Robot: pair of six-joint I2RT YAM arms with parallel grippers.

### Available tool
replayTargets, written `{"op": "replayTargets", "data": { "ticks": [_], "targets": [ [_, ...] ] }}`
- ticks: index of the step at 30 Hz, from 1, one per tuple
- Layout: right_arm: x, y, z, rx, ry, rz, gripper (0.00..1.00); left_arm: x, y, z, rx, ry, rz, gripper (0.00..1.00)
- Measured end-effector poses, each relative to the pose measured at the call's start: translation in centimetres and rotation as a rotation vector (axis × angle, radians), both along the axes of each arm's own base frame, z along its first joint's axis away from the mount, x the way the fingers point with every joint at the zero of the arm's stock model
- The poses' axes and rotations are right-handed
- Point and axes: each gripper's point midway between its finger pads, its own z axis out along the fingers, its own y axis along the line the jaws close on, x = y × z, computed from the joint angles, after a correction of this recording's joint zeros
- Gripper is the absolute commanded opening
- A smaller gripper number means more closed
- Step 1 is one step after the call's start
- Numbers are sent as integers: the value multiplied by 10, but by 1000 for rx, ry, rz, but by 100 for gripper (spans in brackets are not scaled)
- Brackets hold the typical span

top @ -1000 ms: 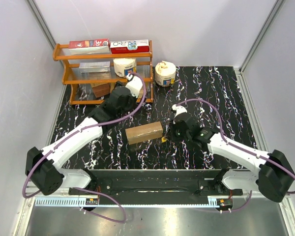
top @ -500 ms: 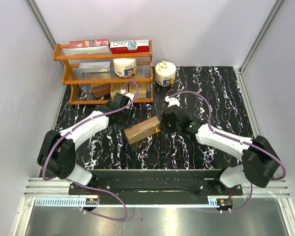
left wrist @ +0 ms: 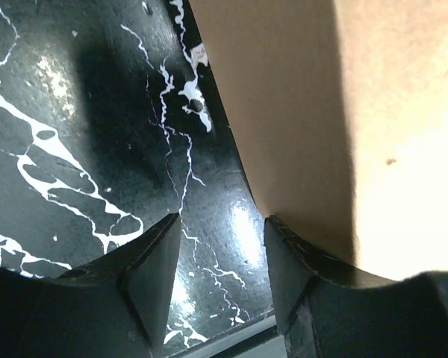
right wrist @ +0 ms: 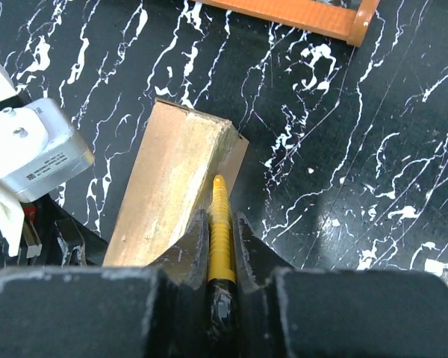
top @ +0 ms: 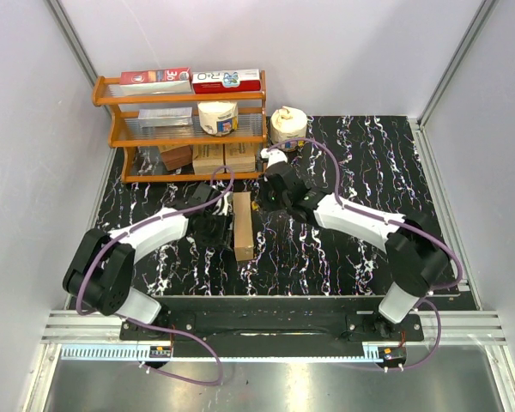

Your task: Unpack the express box

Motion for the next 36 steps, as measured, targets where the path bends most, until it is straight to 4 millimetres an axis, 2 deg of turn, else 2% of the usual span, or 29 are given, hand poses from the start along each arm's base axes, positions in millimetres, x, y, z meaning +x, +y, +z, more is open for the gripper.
{"op": "replayTargets", "data": {
  "ticks": [4,6,8,10,11,15,18,20,22,26,30,31,36],
  "targets": [
    [4,-1,7,-19,-18,2,0,5,6,11,-17,-26,51,52],
    [3,-6,13,-35,-24,-12,0,14,16,21,-7,-73,95,58],
    [-2,-13,22,-40,-25,-16,0,24,29,38,17,-142,139,69],
    [-8,-19,40,-23,-38,-12,0,40,38,66,33,-244,172,92],
    [-13,-20,52,-2,-49,-1,0,47,40,82,33,-300,178,99],
    [-43,-22,102,107,-112,85,0,75,42,152,0,-517,209,99],
    [-82,-12,122,162,-149,199,0,89,41,192,-24,-629,218,99],
    [-105,1,118,164,-149,276,0,95,40,209,-37,-671,218,97],
    [-127,16,103,146,-127,350,0,102,36,219,-44,-693,207,88],
    [-155,50,59,54,-101,437,0,116,20,219,-70,-665,159,75],
    [-159,68,28,-1,-124,430,0,133,-5,206,-112,-589,93,66],
    [-155,70,20,-15,-136,411,0,136,-13,202,-131,-569,73,63],
    [-135,71,3,-70,-194,322,0,142,-50,179,-238,-441,-35,61]
  ]
}}
